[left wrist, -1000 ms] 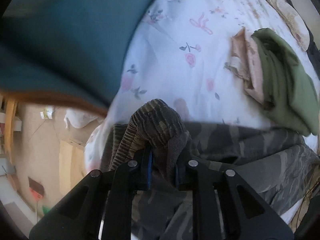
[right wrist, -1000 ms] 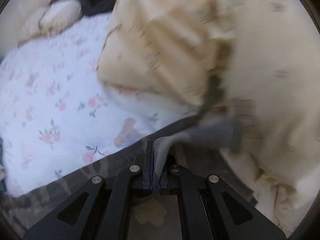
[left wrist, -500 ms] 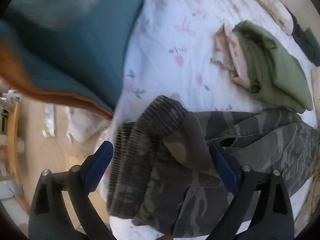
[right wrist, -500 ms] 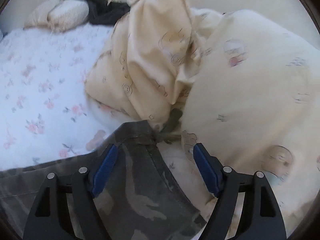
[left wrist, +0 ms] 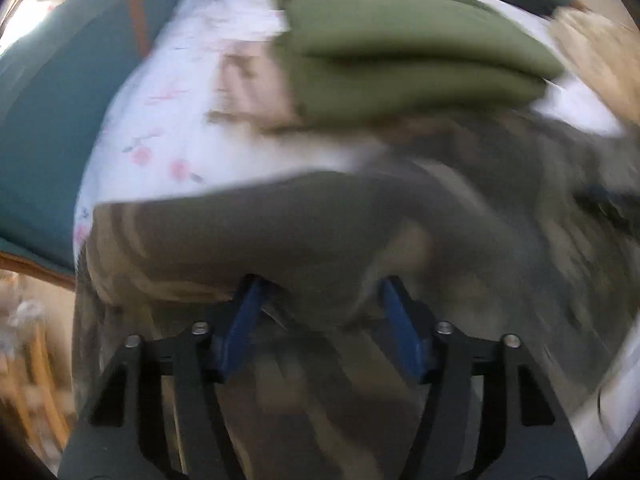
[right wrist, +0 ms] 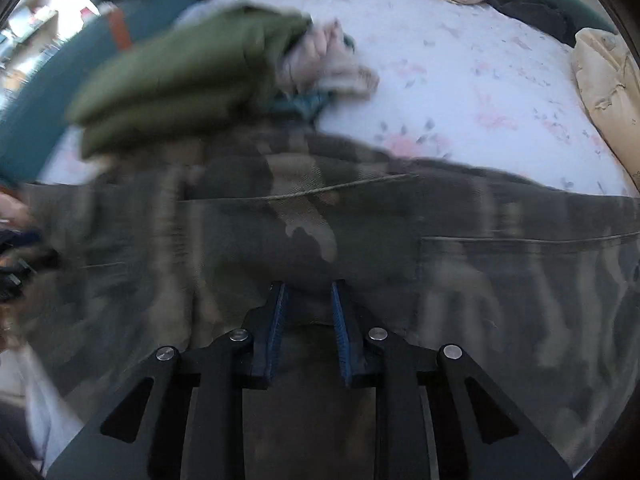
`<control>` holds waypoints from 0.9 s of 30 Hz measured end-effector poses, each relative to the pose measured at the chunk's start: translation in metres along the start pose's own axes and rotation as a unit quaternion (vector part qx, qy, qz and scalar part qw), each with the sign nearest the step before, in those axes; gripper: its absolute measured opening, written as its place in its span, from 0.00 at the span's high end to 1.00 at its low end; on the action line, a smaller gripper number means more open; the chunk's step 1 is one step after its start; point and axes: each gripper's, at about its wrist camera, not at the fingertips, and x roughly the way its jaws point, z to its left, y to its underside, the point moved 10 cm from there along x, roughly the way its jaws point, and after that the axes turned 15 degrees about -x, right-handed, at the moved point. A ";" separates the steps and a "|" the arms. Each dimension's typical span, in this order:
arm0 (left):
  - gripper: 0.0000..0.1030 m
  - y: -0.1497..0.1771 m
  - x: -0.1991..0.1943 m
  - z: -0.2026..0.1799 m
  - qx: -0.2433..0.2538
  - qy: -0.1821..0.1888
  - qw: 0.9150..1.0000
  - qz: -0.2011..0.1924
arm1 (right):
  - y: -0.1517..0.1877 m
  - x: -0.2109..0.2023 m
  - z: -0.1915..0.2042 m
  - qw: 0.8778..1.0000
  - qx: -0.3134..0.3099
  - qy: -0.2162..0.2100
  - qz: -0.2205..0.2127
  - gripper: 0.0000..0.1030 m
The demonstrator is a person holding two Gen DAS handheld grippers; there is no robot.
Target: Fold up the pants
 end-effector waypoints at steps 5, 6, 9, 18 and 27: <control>0.51 -0.008 0.029 0.021 -0.049 -0.070 0.996 0.028 | -0.026 0.011 -0.028 0.995 0.073 0.055 -0.040 0.99; 0.51 -0.009 0.025 0.020 -0.049 -0.072 0.996 0.026 | -0.025 0.011 -0.029 0.994 0.086 0.052 -0.032 0.98; 0.50 -0.007 0.001 0.016 -0.075 -0.030 0.997 0.011 | -0.018 -0.008 -0.031 0.996 0.080 0.026 -0.038 0.98; 0.45 0.030 -0.035 0.016 -0.074 0.048 0.995 -0.040 | 0.136 -0.147 -0.190 0.967 0.202 0.119 -0.097 0.52; 0.45 0.038 -0.013 0.025 -0.067 -0.021 0.996 -0.050 | 0.289 -0.173 -0.355 0.883 0.431 0.176 -0.065 0.50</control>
